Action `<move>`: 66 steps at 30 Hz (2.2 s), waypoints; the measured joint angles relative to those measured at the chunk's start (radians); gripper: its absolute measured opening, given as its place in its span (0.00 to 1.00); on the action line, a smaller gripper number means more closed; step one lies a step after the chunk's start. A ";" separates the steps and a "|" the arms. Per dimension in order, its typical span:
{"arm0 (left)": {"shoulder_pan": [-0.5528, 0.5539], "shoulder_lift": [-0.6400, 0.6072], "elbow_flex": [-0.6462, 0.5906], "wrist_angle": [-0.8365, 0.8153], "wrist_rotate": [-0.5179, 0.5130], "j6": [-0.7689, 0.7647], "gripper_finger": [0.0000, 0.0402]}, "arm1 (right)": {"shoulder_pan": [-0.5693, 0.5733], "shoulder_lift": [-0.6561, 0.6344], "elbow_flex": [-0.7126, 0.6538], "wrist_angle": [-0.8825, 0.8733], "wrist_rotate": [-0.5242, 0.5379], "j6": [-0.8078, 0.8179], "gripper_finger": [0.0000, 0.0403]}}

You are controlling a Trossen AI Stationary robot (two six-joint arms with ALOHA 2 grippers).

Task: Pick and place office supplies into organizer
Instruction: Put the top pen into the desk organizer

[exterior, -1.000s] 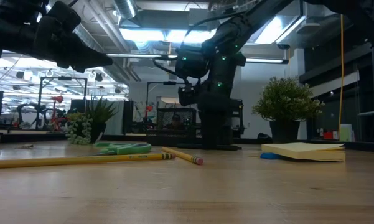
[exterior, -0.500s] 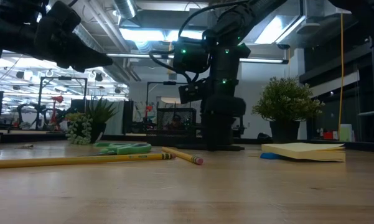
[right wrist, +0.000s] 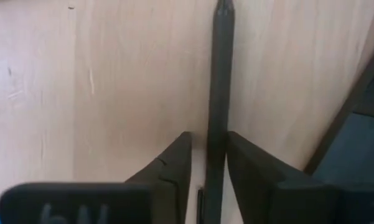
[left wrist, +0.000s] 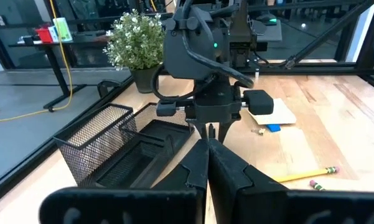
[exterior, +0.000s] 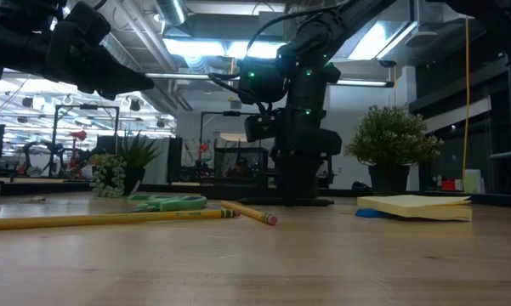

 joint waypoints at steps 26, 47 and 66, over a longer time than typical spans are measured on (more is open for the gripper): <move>0.000 0.000 0.000 0.000 0.000 0.024 0.01 | -0.005 0.007 0.065 -0.077 0.000 0.014 0.07; 0.000 0.000 0.000 0.001 0.000 0.025 0.01 | -0.003 0.006 0.468 -0.375 0.039 -0.014 0.08; 0.000 0.000 0.000 0.001 -0.001 0.024 0.01 | -0.045 0.003 0.636 -0.367 0.488 -0.220 0.08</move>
